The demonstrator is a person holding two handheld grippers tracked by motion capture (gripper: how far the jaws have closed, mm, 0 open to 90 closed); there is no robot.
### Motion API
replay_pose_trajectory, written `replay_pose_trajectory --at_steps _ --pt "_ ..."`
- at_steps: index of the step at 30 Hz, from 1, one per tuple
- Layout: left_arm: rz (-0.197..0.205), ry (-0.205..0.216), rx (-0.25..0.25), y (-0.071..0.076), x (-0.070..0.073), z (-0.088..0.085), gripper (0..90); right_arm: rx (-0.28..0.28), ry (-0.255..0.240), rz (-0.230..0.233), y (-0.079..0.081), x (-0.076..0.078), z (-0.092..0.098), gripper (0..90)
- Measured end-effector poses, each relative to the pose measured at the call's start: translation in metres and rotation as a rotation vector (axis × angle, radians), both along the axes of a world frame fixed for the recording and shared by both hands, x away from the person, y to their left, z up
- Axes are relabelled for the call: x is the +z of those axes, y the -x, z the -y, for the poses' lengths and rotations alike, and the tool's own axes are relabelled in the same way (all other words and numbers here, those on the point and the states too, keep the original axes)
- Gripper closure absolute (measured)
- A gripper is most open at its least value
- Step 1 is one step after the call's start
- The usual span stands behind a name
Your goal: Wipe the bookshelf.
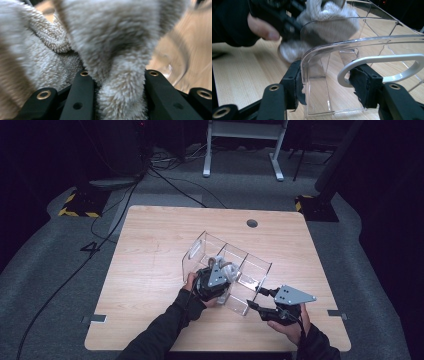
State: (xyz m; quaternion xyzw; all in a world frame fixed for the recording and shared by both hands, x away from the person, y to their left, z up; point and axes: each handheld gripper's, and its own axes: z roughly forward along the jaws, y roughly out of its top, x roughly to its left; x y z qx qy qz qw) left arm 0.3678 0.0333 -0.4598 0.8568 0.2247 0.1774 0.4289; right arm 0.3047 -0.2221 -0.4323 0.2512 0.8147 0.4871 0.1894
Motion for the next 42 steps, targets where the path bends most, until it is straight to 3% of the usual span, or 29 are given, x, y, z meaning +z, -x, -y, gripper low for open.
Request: replay_pose_trajectory --at_steps 1,6,7,8,14,26,27,32,37,39,42 --pt "-0.016 -0.01 0.0 0.001 -0.009 -0.001 73.0 -0.002 0.001 0.001 0.0 0.0 0.0 45.7" --pt "-0.041 -0.015 -0.002 0.002 -0.018 -0.002 73.7 0.001 0.001 0.001 0.0 0.0 0.0 45.7" --pt "-0.069 -0.006 -0.003 0.002 -0.025 -0.004 74.1 0.001 0.001 0.001 0.0 0.0 0.0 45.7" --pt "-0.072 -0.008 -0.002 0.003 -0.027 -0.005 74.2 0.002 -0.001 0.001 0.0 0.0 0.0 45.7" --pt "-0.084 -0.013 -0.008 0.001 -0.026 -0.005 74.3 0.004 0.004 -0.001 0.0 0.0 0.0 45.7" --pt "-0.019 0.055 -0.035 -0.013 0.018 -0.002 73.3 0.006 0.003 -0.007 0.0 0.001 0.0 45.7" --pt "-0.016 0.075 -0.039 -0.018 0.028 -0.001 73.0 0.007 0.003 -0.008 0.0 0.001 0.0 45.7" --pt "-0.02 0.122 -0.033 -0.037 0.045 0.002 72.9 0.009 0.004 -0.009 0.0 0.001 0.0 45.7" --pt "-0.023 0.087 -0.028 -0.044 0.047 0.008 73.0 0.012 0.005 -0.01 -0.001 0.001 0.0 45.6" --pt "-0.027 0.055 -0.02 -0.043 0.046 0.011 73.0 0.011 0.004 -0.011 -0.001 0.001 0.001 45.5" --pt "-0.035 0.002 -0.045 -0.038 0.037 0.014 72.9 0.009 0.004 -0.01 -0.001 0.001 0.001 45.5"
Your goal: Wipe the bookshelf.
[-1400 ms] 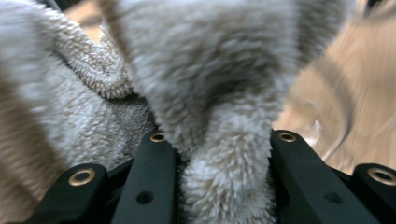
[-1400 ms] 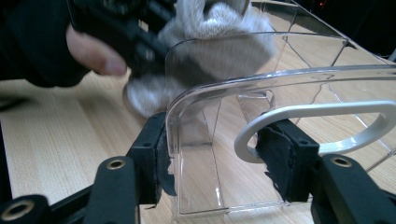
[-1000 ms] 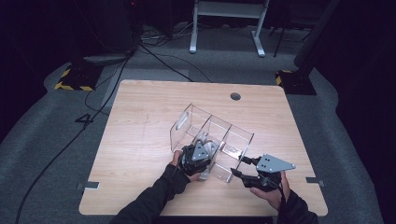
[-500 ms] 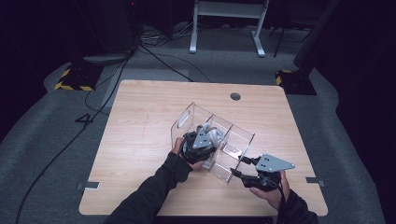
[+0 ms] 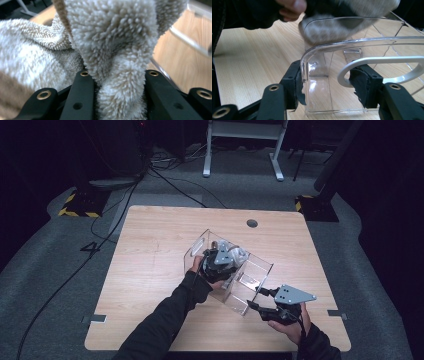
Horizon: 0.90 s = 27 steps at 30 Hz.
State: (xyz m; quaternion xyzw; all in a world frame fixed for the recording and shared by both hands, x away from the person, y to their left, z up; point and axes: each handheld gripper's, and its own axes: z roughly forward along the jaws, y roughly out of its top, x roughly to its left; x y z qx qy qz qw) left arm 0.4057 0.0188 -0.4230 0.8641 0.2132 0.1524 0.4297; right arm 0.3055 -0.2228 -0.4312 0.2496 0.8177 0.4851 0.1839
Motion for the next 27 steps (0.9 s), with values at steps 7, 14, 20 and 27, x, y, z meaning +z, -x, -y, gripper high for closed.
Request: replay_pose_trajectory --at_steps 7,14,20,27 --pt "0.022 -0.007 0.004 0.012 -0.012 -0.005 72.9 0.0 0.001 -0.002 0.0 0.0 0.0 45.5" --pt "0.011 -0.034 -0.006 0.029 -0.031 -0.017 72.6 0.0 -0.001 -0.002 0.0 0.0 -0.001 45.4" --pt "-0.079 -0.035 -0.026 0.037 -0.062 -0.027 72.5 0.003 -0.001 -0.003 -0.001 0.0 -0.001 45.3" --pt "-0.099 -0.016 -0.041 0.047 -0.059 -0.036 72.2 0.006 0.001 -0.004 -0.001 0.0 0.0 45.3"
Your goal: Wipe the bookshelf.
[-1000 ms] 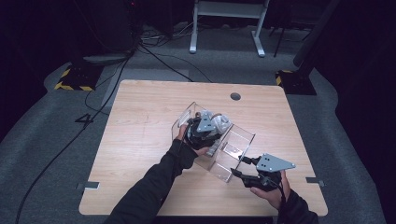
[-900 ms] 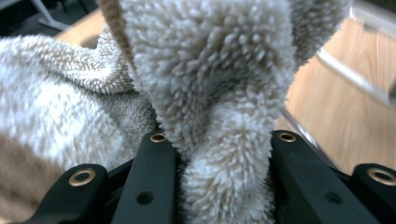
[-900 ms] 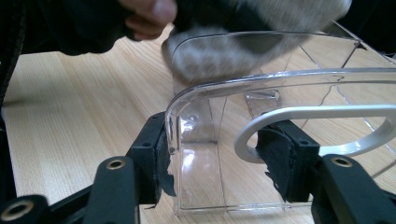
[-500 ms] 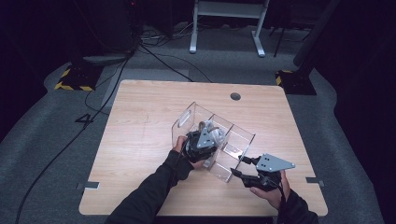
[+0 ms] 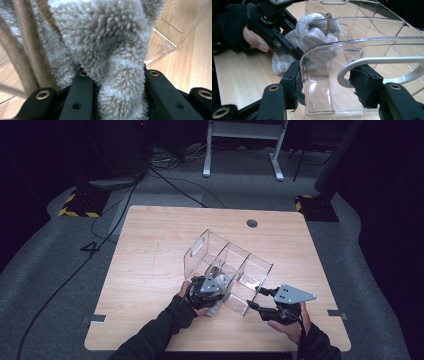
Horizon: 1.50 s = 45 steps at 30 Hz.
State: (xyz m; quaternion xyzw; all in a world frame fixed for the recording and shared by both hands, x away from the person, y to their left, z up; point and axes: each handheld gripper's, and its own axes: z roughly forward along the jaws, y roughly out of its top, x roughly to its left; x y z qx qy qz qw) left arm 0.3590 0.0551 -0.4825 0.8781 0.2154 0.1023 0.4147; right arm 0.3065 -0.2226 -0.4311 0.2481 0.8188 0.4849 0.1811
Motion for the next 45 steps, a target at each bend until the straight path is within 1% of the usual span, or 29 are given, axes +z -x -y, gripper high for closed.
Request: replay_pose_trajectory --at_steps 2,3,6,7,8,9,10,11,12,13,15,17,18,20,23,24,26,27,28,29,30,31,34,36,37,39,43,44,45 --pt "0.011 0.009 -0.005 0.001 0.003 -0.001 72.2 0.001 0.001 -0.001 0.0 0.0 0.0 45.3" --pt "0.023 0.023 -0.003 0.002 0.008 -0.002 72.2 0.002 0.001 -0.001 0.0 0.0 0.0 45.3" --pt "0.065 0.125 0.006 0.005 0.032 -0.008 72.2 0.002 0.0 -0.001 0.0 0.0 0.0 45.3" --pt "0.079 0.151 0.006 0.006 0.039 -0.009 72.2 0.003 0.0 -0.001 0.0 0.0 0.0 45.3" --pt "0.079 0.151 0.006 0.006 0.039 -0.009 72.2 0.003 0.0 -0.001 0.0 0.0 0.0 45.3" --pt "0.105 0.2 -0.004 0.008 0.051 -0.011 72.1 0.003 -0.001 -0.001 -0.001 0.0 0.0 45.3" --pt "0.112 0.208 -0.007 0.009 0.054 -0.011 72.1 0.003 -0.001 0.0 -0.001 0.0 0.0 45.3" --pt "0.112 0.208 -0.007 0.009 0.054 -0.011 72.1 0.002 -0.001 -0.001 0.0 0.0 0.0 45.3" --pt "0.13 0.192 -0.004 0.012 0.055 -0.007 72.1 0.002 -0.001 -0.001 0.0 0.0 0.0 45.3" --pt "0.13 0.188 -0.005 0.012 0.054 -0.008 72.1 0.001 -0.001 -0.001 0.0 0.0 0.0 45.3" --pt "0.101 0.182 0.001 0.01 0.048 -0.011 72.1 0.0 -0.001 -0.001 0.0 0.0 0.0 45.3" --pt "0.091 0.152 0.011 0.012 0.04 -0.011 72.1 0.0 -0.002 0.0 0.0 0.0 0.0 45.3" --pt "0.091 0.152 0.011 0.012 0.04 -0.011 72.2 0.0 -0.002 0.0 0.0 0.0 0.0 45.3" --pt "0.079 0.101 0.008 0.012 0.03 -0.01 72.1 0.002 -0.002 0.0 -0.001 0.0 0.0 45.3" --pt "0.061 0.079 0.007 0.008 0.02 -0.007 72.0 0.002 -0.001 0.0 -0.001 0.0 0.0 45.3" --pt "0.061 0.079 0.007 0.008 0.02 -0.007 71.9 0.002 -0.001 0.0 -0.001 0.0 0.0 45.3" --pt "0.044 0.042 0.012 0.005 0.008 -0.003 71.9 0.003 -0.002 0.0 -0.001 0.0 0.0 45.3" --pt "0.042 0.006 0.011 0.004 -0.002 0.0 71.9 0.003 -0.003 0.0 -0.001 0.0 0.0 45.3" --pt "0.04 -0.002 0.003 0.002 -0.007 0.0 71.9 0.003 -0.003 -0.001 0.0 0.0 0.0 45.3" --pt "0.026 0.017 0.001 0.001 -0.01 -0.001 71.9 0.005 -0.003 0.0 -0.001 0.0 0.001 45.3" --pt "0.026 0.017 0.001 0.001 -0.01 -0.001 71.7 0.005 -0.003 0.0 -0.001 0.0 0.001 45.3" --pt "0.015 0.027 -0.005 -0.001 -0.01 -0.002 71.7 0.006 -0.004 0.0 -0.001 0.0 0.001 45.3" --pt "0.017 0.021 -0.012 -0.001 -0.009 -0.002 71.7 0.006 -0.004 0.0 0.0 0.0 0.001 45.3" --pt "0.024 0.021 -0.004 0.0 -0.006 -0.001 71.8 0.007 -0.002 0.0 -0.001 0.0 0.001 45.3" --pt "0.027 0.033 -0.004 0.0 -0.003 -0.001 71.8 0.007 -0.001 0.0 -0.001 0.0 0.001 45.3" --pt "0.043 0.078 -0.003 -0.001 0.006 -0.003 71.8 0.007 0.001 -0.001 -0.001 0.0 0.0 45.2" --pt "0.105 0.189 0.008 0.004 0.035 -0.008 72.2 0.003 0.001 -0.003 -0.001 0.0 0.0 45.2" --pt "0.113 0.211 0.007 0.005 0.04 -0.009 72.2 0.002 0.0 -0.002 -0.001 0.0 0.0 45.3" --pt "0.122 0.248 -0.01 0.007 0.047 -0.012 72.2 0.001 0.0 -0.003 -0.001 0.0 -0.001 45.2"
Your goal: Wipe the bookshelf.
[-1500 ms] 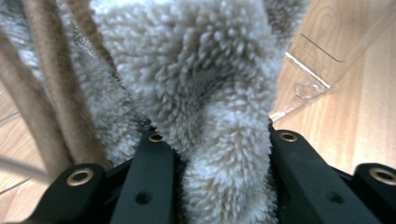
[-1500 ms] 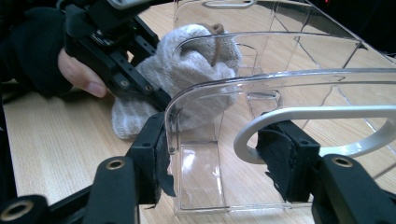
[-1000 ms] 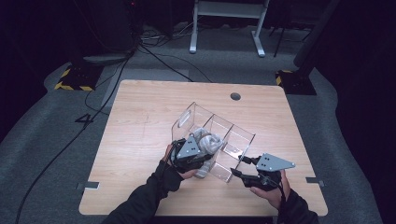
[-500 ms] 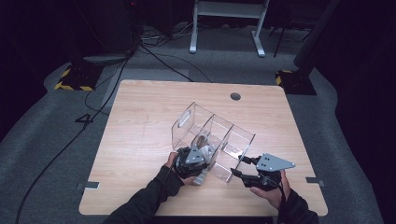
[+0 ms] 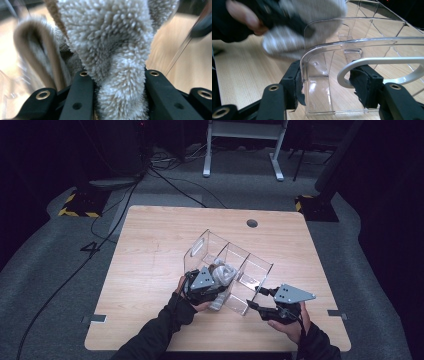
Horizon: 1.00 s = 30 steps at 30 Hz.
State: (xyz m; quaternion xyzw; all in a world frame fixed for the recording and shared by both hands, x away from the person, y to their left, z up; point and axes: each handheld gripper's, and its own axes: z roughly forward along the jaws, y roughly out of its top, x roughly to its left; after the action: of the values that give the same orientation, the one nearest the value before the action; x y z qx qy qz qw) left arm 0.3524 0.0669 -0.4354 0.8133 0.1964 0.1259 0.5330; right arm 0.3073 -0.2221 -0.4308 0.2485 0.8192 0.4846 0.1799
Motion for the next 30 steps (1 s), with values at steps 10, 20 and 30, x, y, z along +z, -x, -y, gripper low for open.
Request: replay_pose_trajectory --at_steps 10,20,30 --pt "-0.027 -0.1 0.029 0.004 -0.019 0.002 72.1 -0.004 0.0 0.0 0.0 0.0 -0.001 45.2" --pt "-0.116 -0.223 0.04 -0.012 -0.056 0.016 72.0 0.002 -0.003 0.001 0.0 0.0 0.0 45.2" --pt "-0.226 -0.233 -0.049 0.003 -0.054 0.002 71.2 0.011 -0.011 -0.014 -0.002 -0.001 -0.001 45.5"
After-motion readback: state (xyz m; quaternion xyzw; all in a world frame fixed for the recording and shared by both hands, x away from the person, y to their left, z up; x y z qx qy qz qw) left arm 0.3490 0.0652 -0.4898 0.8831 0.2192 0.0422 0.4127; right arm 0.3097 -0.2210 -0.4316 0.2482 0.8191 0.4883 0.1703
